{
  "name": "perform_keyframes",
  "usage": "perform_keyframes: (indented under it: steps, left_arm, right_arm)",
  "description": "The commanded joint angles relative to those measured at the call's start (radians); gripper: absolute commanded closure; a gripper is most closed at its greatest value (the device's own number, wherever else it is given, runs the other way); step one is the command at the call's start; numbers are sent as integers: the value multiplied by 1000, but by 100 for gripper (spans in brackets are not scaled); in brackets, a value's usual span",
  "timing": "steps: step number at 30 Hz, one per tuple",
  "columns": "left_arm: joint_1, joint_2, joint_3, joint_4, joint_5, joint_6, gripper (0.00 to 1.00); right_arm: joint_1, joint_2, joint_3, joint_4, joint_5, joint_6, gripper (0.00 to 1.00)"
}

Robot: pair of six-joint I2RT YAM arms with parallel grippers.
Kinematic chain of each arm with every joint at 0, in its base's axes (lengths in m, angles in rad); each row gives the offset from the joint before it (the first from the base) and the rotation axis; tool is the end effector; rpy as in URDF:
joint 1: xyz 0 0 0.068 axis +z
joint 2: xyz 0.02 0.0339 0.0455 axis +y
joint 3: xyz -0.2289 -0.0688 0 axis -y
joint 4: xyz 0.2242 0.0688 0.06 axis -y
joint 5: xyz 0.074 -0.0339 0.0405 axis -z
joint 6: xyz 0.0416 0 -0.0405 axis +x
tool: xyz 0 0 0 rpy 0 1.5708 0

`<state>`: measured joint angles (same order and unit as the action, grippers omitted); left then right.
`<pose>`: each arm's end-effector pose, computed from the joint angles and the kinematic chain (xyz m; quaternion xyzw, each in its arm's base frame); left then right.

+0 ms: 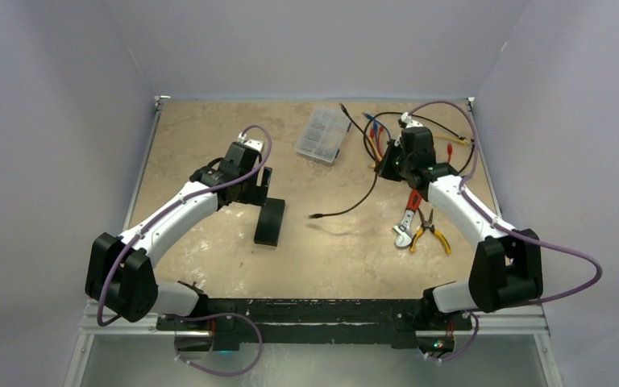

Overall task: Pull the plug from the switch port
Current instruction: Pick up the connector from the center of the board, then place the connector at the center of the board.

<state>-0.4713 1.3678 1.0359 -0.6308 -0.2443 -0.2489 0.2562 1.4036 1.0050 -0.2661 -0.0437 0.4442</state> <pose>0.2458 -0.1139 0.2275 0.0688 0.9452 0.0041 0.3191 0.2924 0.0785 0.2362 0.0749 0.8958 0.1686 0.4043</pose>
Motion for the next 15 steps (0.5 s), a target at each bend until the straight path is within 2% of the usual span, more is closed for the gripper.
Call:
perform_keyframes:
  steps: [1,9,15]
  left_arm:
    - [5,-3,9,15,-17,11,20]
    - [5,12,12,8,-17,11,20]
    - [5,11,9,5,-13,11,21]
  right_arm:
    - [-29,-31,64,9,-1,-2,100]
    - [-97,-8,89,27,-89,15,100]
    - [-204,9,63,57,-204,33,100]
